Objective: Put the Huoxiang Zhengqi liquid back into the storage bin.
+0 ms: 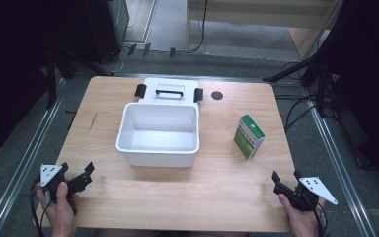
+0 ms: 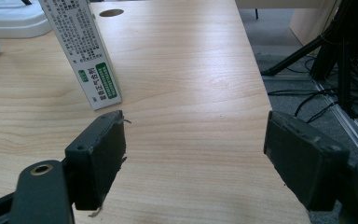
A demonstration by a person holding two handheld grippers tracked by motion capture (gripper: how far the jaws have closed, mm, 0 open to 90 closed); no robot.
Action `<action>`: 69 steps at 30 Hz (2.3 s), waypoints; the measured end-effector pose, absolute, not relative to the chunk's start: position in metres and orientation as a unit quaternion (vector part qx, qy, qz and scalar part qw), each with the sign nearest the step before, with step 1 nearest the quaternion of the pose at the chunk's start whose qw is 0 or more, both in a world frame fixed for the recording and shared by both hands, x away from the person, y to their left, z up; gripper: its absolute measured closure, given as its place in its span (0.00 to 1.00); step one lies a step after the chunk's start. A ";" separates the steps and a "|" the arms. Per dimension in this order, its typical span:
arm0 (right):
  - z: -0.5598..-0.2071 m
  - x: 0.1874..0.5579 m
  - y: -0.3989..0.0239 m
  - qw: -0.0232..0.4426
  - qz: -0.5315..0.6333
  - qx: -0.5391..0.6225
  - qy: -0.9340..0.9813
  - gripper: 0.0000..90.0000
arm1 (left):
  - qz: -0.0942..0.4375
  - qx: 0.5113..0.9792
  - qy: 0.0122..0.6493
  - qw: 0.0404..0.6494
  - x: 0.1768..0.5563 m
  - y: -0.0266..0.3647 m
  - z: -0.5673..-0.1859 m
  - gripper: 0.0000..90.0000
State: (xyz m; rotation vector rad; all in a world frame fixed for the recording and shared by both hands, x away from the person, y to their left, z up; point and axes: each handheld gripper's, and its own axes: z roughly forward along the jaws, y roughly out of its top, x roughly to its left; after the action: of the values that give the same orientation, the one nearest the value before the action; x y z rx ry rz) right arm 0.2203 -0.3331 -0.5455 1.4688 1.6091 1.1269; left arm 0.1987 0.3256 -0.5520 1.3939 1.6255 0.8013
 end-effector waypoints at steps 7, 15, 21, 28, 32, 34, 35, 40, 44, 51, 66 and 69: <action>-0.546 0.221 -0.332 0.339 0.427 0.562 0.622 0.22 | 0.316 0.557 0.645 0.417 0.199 0.325 -0.552 0.11; -0.544 0.224 -0.330 0.338 0.405 0.561 0.638 0.22 | 0.317 0.559 0.644 0.416 0.199 0.325 -0.552 0.11; -0.543 0.229 -0.326 0.318 0.373 0.555 0.672 0.22 | 0.316 0.560 0.642 0.417 0.198 0.325 -0.552 0.10; -0.528 0.242 -0.314 0.280 0.318 0.527 0.737 0.23 | 0.313 0.560 0.643 0.418 0.199 0.325 -0.552 0.11; -0.515 0.255 -0.306 0.261 0.270 0.510 0.774 0.23 | 0.311 0.560 0.643 0.419 0.199 0.325 -0.552 0.11; -0.511 0.259 -0.304 0.255 0.256 0.505 0.783 0.23 | 0.311 0.560 0.644 0.419 0.199 0.325 -0.552 0.11; -0.502 0.268 -0.300 0.236 0.229 0.498 0.803 0.22 | 0.311 0.560 0.644 0.419 0.199 0.325 -0.552 0.11; -0.487 0.286 -0.293 0.201 0.166 0.483 0.836 0.21 | 0.310 0.560 0.645 0.418 0.199 0.326 -0.552 0.11; -0.472 0.308 -0.286 0.147 0.106 0.478 0.859 0.20 | 0.309 0.560 0.645 0.418 0.199 0.326 -0.552 0.11; -0.445 0.331 -0.266 0.087 0.053 0.465 0.880 0.16 | 0.308 0.560 0.645 0.418 0.200 0.326 -0.552 0.11; -0.410 0.377 -0.231 0.070 0.017 0.484 0.872 0.14 | 0.307 0.557 0.648 0.419 0.200 0.326 -0.552 0.11; -0.407 0.385 -0.222 0.066 0.021 0.483 0.873 0.17 | 0.305 0.560 0.647 0.418 0.200 0.326 -0.552 0.11</action>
State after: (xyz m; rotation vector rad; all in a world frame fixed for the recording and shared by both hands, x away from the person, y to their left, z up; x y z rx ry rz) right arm 0.3847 -0.2221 -0.4072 1.4577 2.6325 0.0626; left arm 0.1999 0.3260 -0.5523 1.4041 1.6233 0.7655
